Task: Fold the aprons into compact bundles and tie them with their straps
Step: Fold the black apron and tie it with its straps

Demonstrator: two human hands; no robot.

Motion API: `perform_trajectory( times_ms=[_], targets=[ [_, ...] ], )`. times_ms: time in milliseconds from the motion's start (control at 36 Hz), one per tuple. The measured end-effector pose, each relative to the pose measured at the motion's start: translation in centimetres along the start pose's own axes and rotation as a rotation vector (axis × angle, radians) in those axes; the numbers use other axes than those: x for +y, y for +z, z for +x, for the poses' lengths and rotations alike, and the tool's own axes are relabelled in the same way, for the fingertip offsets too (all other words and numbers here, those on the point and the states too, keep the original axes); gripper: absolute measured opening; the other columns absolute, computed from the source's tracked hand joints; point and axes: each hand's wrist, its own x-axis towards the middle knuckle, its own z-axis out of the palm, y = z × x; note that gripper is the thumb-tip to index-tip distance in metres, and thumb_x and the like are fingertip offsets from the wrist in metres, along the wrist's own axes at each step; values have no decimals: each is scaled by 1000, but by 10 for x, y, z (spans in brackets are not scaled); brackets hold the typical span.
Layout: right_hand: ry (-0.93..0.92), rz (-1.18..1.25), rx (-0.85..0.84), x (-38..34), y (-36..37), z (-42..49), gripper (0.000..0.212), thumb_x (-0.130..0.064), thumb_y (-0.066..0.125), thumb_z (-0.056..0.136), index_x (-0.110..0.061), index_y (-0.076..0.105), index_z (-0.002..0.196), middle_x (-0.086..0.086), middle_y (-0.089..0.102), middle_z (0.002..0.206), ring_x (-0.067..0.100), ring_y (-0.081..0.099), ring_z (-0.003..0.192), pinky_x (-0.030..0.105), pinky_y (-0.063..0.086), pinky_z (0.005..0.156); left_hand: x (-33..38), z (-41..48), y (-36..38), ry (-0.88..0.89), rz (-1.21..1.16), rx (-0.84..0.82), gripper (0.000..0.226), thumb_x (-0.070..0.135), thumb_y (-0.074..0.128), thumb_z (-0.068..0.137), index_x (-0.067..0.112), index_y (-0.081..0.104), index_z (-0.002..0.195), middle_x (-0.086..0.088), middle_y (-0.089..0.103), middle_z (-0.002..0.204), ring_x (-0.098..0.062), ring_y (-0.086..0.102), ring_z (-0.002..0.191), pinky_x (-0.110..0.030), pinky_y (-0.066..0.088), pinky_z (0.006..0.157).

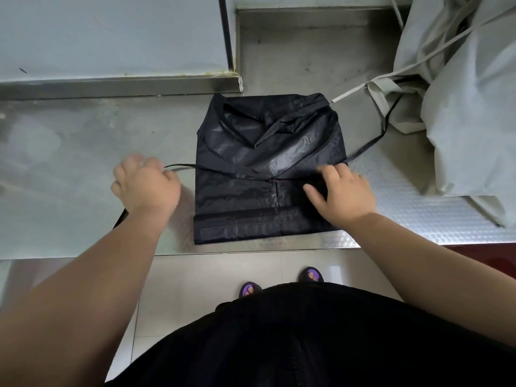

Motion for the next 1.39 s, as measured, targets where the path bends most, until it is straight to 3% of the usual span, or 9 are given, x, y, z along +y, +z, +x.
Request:
perform_trajectory(
  times_ms=[83,278,389,528,639,861,1056,1222,1389],
  targets=[
    [-366,-9,-6,5,6,-15,53,-58,46,80,-10,68,87,10,61,75,31,61,65,36,49,63,11,-21,4,384,-213,2,25,20,52,81,9,70,95,-13,57,112,-35,55,102,-38,43,88],
    [-481,-167,-143,15,17,-29,58,-57,39,77,-16,73,98,1,68,85,20,67,64,31,52,66,22,-91,14,727,-52,-466,78,75,39,64,32,58,126,13,53,123,-14,47,116,-31,34,98],
    [-516,-122,-131,14,10,-24,47,-43,37,87,-12,72,94,5,71,85,27,67,65,34,51,64,19,-93,15,734,77,-484,78,65,62,68,35,43,138,16,41,135,-11,35,128,-28,22,106],
    [-273,21,-287,10,-11,-5,41,-47,34,98,-18,58,113,5,65,106,28,59,100,33,47,78,26,-66,3,424,-262,-570,25,25,68,83,23,71,107,4,57,111,-12,55,107,-20,37,92],
    [-126,16,-362,14,-21,15,41,-50,37,97,-22,50,123,6,62,106,27,56,100,33,44,76,31,-41,-11,215,-321,-720,15,33,62,88,24,73,94,-2,71,97,-22,63,97,-34,47,88],
    [-183,-331,-311,12,-7,17,47,-25,35,100,-31,28,146,4,34,147,28,36,130,38,24,106,23,-46,17,318,253,-274,32,23,46,94,24,57,123,-5,49,124,-29,40,117,-39,32,93],
    [-202,-286,-385,20,1,-3,77,-65,32,89,-23,12,151,5,12,156,26,12,143,43,-2,118,29,-73,26,612,328,-260,71,4,43,86,27,19,149,-5,20,150,-27,17,134,-36,16,104],
    [-253,-164,-317,24,-8,1,53,-45,35,98,-17,36,144,5,41,145,23,38,132,34,11,116,21,-62,19,691,282,-386,74,64,38,76,31,37,143,7,38,143,-18,32,133,-37,19,108],
    [-306,-201,-237,25,-19,6,42,-43,39,98,-10,56,117,11,67,103,31,57,103,33,31,95,16,-49,16,767,88,-125,33,42,53,76,26,74,95,1,60,108,-25,47,105,-40,31,90]
  ],
)
